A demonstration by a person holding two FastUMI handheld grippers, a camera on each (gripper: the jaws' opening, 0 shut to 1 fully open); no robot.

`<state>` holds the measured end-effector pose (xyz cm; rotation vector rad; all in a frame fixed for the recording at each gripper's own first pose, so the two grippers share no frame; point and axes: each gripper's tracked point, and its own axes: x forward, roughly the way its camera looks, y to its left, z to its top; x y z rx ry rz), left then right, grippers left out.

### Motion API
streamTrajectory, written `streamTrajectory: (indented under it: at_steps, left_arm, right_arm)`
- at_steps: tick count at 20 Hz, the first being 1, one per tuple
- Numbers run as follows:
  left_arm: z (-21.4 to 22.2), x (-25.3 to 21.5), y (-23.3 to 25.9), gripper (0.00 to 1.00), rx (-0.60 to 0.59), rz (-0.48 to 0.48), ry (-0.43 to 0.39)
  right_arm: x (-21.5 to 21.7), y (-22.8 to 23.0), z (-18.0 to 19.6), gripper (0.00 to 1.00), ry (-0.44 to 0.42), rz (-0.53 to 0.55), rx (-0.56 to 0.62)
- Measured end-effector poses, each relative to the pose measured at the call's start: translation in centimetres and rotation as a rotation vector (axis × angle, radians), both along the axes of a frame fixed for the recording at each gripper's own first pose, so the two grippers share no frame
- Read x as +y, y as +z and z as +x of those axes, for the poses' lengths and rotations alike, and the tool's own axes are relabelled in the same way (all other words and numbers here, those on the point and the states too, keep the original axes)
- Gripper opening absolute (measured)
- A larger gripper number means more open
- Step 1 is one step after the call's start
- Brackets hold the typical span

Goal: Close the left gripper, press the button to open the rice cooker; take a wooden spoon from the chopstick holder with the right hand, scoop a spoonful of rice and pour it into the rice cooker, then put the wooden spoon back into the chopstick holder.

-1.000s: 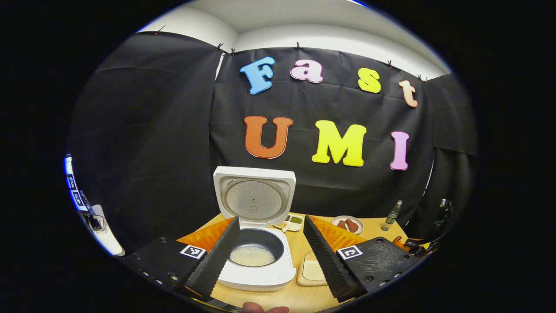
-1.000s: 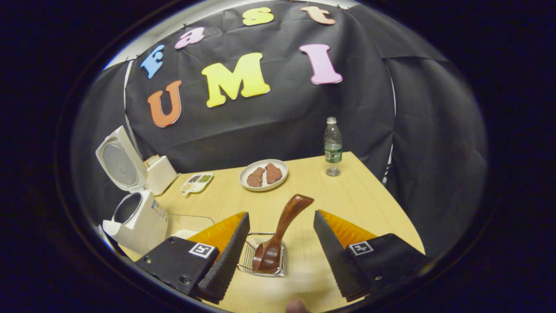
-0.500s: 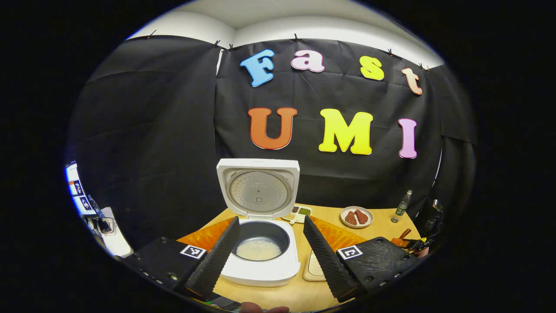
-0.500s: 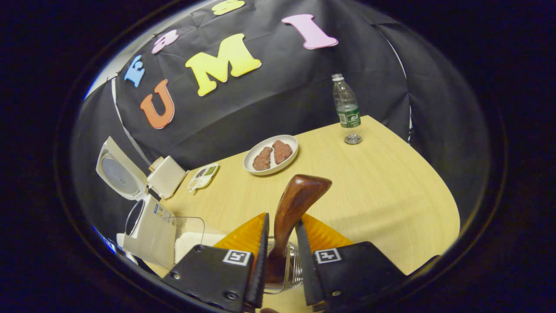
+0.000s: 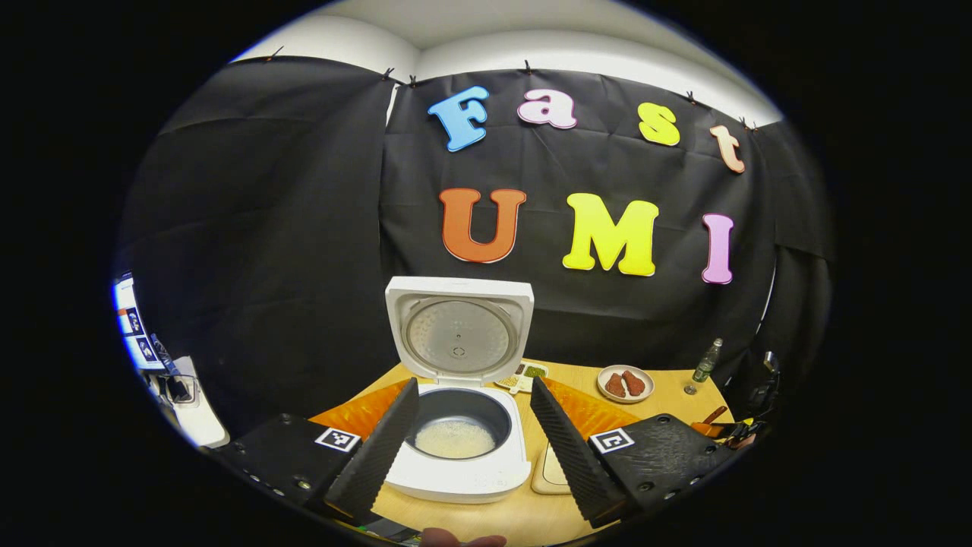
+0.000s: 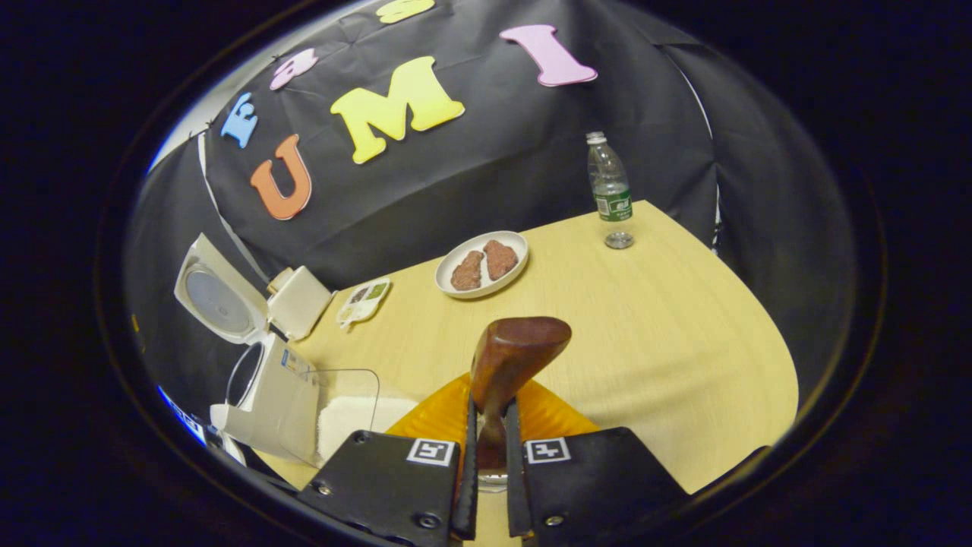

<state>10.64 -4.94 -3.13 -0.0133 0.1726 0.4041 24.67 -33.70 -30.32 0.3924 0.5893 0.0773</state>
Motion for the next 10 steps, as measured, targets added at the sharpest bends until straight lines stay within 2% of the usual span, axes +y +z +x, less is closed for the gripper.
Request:
streamTrajectory:
  at_steps: [1, 4, 8, 10]
  left_arm:
    - [0.0, 0.3, 0.2, 0.94, -0.009, -0.007, -0.003]
    - [-0.2, 1.3, 0.4, 0.94, -0.035, -0.026, -0.02]
    - [-1.4, 3.5, 0.4, 0.94, -0.049, -0.048, -0.056]
    - [-1.9, 4.9, 0.6, 0.95, -0.054, -0.045, -0.073]
  right_arm:
    - [0.0, 0.7, -0.1, 0.17, -0.014, -0.005, -0.011]
    - [-0.1, 3.9, -0.5, 0.13, -0.057, -0.037, -0.051]
    - [1.0, 9.5, -1.6, 0.11, -0.091, -0.12, -0.125]
    - [3.1, 12.2, -2.3, 0.11, -0.089, -0.16, -0.167]
